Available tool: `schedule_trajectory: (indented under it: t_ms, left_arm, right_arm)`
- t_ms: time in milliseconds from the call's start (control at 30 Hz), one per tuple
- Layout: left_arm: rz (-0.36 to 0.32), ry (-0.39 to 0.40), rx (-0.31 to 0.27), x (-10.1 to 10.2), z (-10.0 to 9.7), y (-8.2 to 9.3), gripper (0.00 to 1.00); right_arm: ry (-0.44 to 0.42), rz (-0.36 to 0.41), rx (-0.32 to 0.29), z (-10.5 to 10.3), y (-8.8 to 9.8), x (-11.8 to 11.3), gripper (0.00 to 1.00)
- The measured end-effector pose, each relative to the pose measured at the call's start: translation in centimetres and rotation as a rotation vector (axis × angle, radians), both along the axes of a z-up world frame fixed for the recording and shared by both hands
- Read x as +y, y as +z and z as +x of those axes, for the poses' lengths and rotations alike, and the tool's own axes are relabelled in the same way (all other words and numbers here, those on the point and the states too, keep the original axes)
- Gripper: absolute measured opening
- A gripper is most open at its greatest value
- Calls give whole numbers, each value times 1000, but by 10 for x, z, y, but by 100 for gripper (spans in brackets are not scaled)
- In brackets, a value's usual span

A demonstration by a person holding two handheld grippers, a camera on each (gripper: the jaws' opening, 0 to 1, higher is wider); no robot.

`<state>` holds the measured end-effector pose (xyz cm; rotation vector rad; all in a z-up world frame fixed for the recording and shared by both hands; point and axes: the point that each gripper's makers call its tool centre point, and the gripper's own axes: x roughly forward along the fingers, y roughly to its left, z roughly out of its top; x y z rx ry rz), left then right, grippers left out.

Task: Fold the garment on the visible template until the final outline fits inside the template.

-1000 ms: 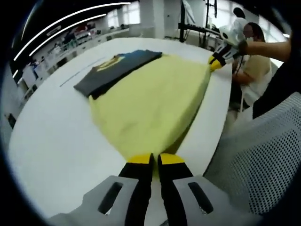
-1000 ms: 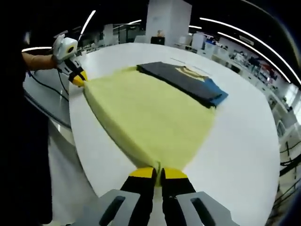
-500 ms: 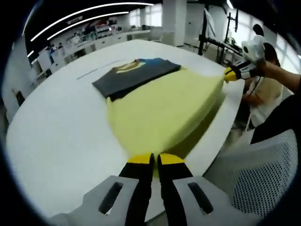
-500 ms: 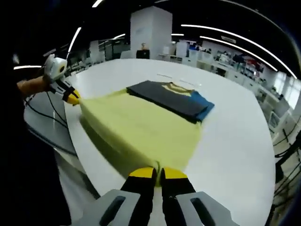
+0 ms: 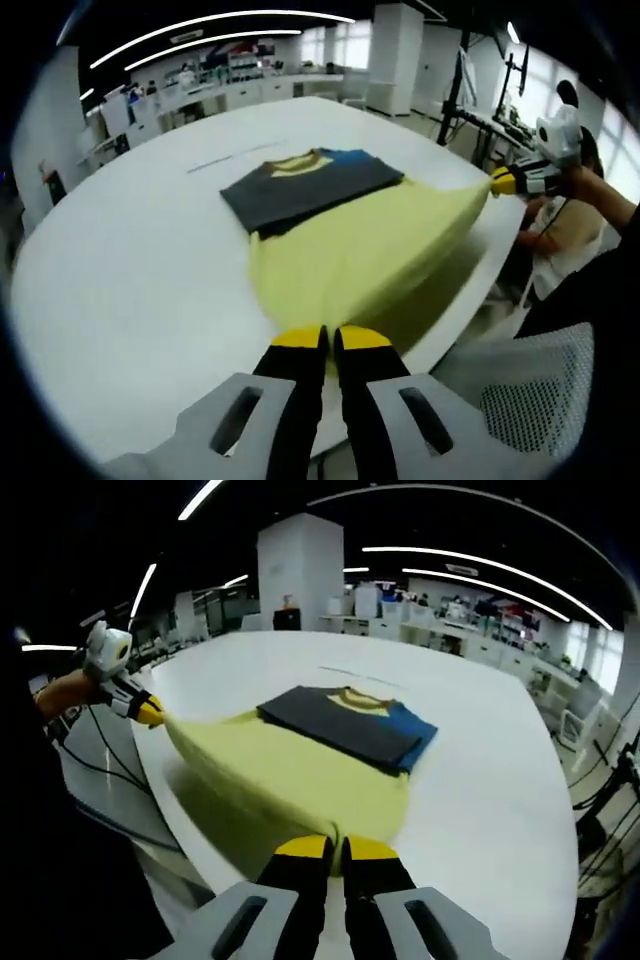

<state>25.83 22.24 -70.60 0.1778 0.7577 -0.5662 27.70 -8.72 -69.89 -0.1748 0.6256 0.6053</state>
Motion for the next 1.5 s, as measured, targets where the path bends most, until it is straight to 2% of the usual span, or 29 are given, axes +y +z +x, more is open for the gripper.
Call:
schedule_trajectory:
  t_ms: [67, 167, 233, 467, 667, 800, 1000, 1133, 1300, 1500]
  left_arm:
    - [-10, -11, -30, -1, 2, 8, 1]
    - [-23, -8, -28, -1, 1, 17, 1]
    - [-18, -17, -60, -2, 2, 25, 1]
    - [-14, -5, -69, -1, 1, 45, 1]
    - [-9, -8, -77, -1, 0, 57, 1]
    - [-14, -16, -90, -2, 6, 60, 1]
    - [-35, -29, -116, -4, 28, 65, 1]
    - [-24, -36, -149, -3, 46, 72, 1]
    - [-43, -10, -184, -3, 70, 81, 1]
    - [-25, 6, -244, 1, 100, 92, 1]
  right_arm:
    - [-2, -1, -8, 0, 6, 0, 0]
    - [-7, 6, -13, 1, 13, -1, 0]
    - [-8, 5, -18, 0, 18, -1, 0]
    - [6, -5, -29, -3, 37, 3, 0]
    - [25, -29, -53, 0, 50, 4, 0]
    - [50, -58, -68, 8, 52, 4, 0]
    - [71, -110, -92, 29, 54, 3, 0]
    - [70, -108, -117, 49, 60, 4, 0]
    - [66, -117, -140, 72, 65, 4, 0]
    - [76, -128, -179, 103, 72, 7, 0]
